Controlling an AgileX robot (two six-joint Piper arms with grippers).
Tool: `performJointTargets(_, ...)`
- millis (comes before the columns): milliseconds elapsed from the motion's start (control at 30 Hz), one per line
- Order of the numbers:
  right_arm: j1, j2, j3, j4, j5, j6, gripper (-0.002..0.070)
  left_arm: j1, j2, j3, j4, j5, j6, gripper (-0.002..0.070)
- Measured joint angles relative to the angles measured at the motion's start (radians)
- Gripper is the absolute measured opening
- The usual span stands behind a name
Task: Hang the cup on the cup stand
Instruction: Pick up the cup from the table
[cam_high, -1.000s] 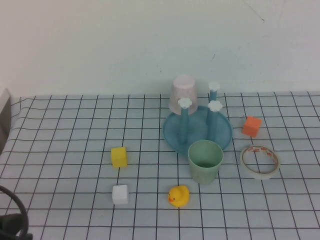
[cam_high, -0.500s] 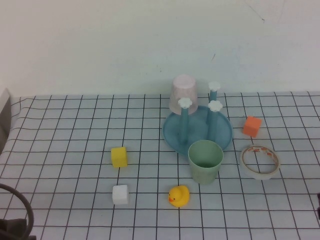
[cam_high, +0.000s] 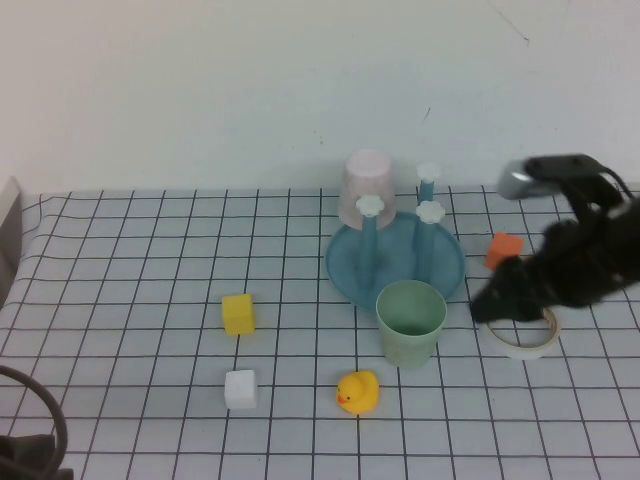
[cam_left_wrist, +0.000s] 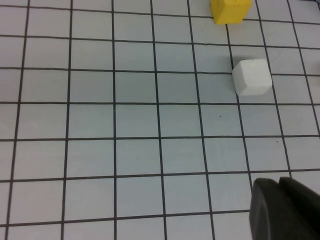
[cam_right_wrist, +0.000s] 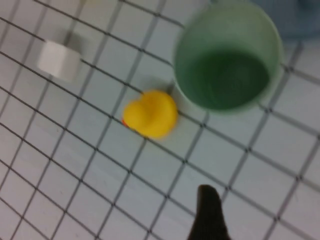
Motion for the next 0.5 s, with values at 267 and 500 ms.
performJointTargets(267, 0.09, 0.174, -0.241, -0.169, 0.0, 0.148, 0.0481, 0.0, 0.0, 0.0, -0.016, -0.013, 0.0, -0.0001)
performJointTargets(500, 0.092, 0.299, -0.317, -0.214, 0.004, 0.242, 0.0482, 0.0, 0.0, 0.0, -0.016, -0.021, 0.0, -0.0002)
